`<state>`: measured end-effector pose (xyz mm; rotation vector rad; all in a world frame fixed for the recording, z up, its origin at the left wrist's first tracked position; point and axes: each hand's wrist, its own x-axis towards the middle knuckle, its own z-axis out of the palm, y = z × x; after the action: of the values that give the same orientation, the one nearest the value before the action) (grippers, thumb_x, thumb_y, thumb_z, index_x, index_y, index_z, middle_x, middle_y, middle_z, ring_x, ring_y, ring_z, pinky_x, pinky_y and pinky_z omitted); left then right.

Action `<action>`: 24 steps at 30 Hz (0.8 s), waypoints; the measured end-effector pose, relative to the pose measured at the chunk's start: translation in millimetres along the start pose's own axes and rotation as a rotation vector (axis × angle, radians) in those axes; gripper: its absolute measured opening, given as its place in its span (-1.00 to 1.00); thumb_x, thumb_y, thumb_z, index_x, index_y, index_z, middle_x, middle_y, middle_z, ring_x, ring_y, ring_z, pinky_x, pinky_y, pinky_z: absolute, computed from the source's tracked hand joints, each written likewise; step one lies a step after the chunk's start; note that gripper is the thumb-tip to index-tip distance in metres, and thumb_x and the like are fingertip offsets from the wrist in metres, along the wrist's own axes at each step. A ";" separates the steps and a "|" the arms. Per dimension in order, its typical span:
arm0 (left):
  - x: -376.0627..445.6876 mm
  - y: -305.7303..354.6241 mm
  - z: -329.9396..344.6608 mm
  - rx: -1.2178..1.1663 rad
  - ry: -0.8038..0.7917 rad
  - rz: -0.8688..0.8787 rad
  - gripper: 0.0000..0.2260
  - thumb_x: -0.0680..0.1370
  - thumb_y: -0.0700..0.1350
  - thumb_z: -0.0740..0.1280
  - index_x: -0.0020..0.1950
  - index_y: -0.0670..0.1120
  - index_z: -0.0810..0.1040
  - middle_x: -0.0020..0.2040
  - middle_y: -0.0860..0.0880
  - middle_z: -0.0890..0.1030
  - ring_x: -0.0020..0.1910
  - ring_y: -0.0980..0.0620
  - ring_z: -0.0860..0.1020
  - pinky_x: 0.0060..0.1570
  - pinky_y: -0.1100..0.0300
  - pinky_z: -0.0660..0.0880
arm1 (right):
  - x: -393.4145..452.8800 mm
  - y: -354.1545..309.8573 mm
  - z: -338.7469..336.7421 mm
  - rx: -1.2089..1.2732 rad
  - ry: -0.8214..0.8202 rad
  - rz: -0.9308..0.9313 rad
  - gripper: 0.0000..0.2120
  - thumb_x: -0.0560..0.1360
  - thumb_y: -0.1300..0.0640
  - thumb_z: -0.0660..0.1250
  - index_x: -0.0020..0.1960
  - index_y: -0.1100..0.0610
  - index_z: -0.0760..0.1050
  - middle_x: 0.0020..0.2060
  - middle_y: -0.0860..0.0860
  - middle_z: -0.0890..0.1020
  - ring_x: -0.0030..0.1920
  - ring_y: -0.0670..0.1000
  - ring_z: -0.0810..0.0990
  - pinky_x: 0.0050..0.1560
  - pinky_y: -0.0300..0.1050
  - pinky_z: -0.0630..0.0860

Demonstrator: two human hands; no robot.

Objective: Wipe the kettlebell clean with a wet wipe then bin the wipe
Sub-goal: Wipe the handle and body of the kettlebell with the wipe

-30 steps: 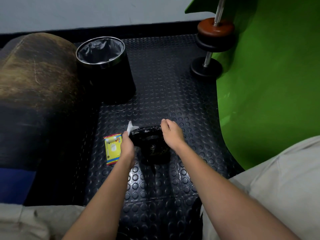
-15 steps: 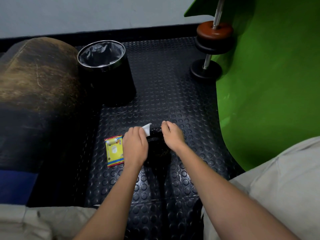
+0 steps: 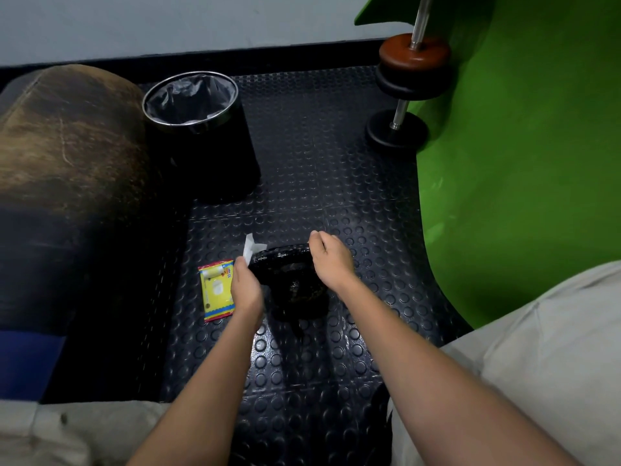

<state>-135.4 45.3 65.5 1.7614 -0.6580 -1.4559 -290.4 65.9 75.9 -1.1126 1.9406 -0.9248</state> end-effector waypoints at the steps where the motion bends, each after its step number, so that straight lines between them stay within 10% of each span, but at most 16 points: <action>1: 2.4 3.5 -2.0 -0.024 -0.034 -0.080 -0.63 0.60 0.16 0.08 -0.07 -0.06 0.54 -0.15 -0.06 0.61 -0.28 0.05 0.60 -0.22 0.25 0.54 | 0.2 -0.1 0.4 -0.001 0.003 -0.004 -0.56 0.69 -0.09 0.03 -0.30 0.07 0.29 -0.19 0.01 0.48 -0.09 0.07 0.49 -0.07 0.02 0.39; 4: 1.3 15.0 -3.3 -0.051 -0.117 -0.132 -0.71 0.67 0.00 0.06 -0.08 -0.06 0.51 -0.31 -0.01 0.50 -0.58 0.14 0.45 -0.60 0.43 0.29 | 0.8 -0.1 0.3 -0.006 0.002 -0.004 -0.56 0.69 -0.09 0.02 -0.31 0.05 0.28 -0.20 -0.01 0.47 -0.11 0.06 0.47 -0.08 -0.01 0.36; 9: 4.2 21.5 -2.2 0.491 0.002 0.164 -0.70 0.63 -0.07 -0.02 -0.09 -0.14 0.45 -0.05 -0.11 0.56 -0.12 -0.11 0.43 -0.19 0.07 0.29 | 0.2 -0.3 -1.0 -0.008 -0.002 0.007 -0.56 0.69 -0.09 0.02 -0.32 0.04 0.28 -0.16 0.00 0.48 -0.05 0.09 0.50 -0.06 0.00 0.38; 17: -14.3 2.9 0.6 0.806 0.031 0.984 -0.70 0.69 -0.09 0.03 -0.03 -0.11 0.53 -0.08 -0.01 0.54 -0.06 -0.04 0.47 0.01 0.01 0.41 | 0.5 1.4 0.6 -0.002 0.017 -0.002 -0.57 0.69 -0.06 0.04 -0.32 0.03 0.30 -0.18 0.01 0.49 -0.07 0.09 0.50 -0.07 -0.02 0.36; 24: -10.4 -21.9 -1.5 0.498 0.060 0.826 -0.63 0.73 0.00 -0.04 0.35 -0.10 0.45 0.20 0.02 0.48 0.21 0.10 0.41 0.24 0.21 0.33 | -0.2 1.2 0.6 -0.011 0.006 -0.003 -0.58 0.70 -0.07 0.04 -0.30 0.04 0.30 -0.17 -0.01 0.48 -0.07 0.08 0.50 -0.07 -0.03 0.34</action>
<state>-137.7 66.6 54.2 1.5504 -1.5836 -0.6932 -290.3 66.4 74.6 -1.1203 1.9515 -0.9214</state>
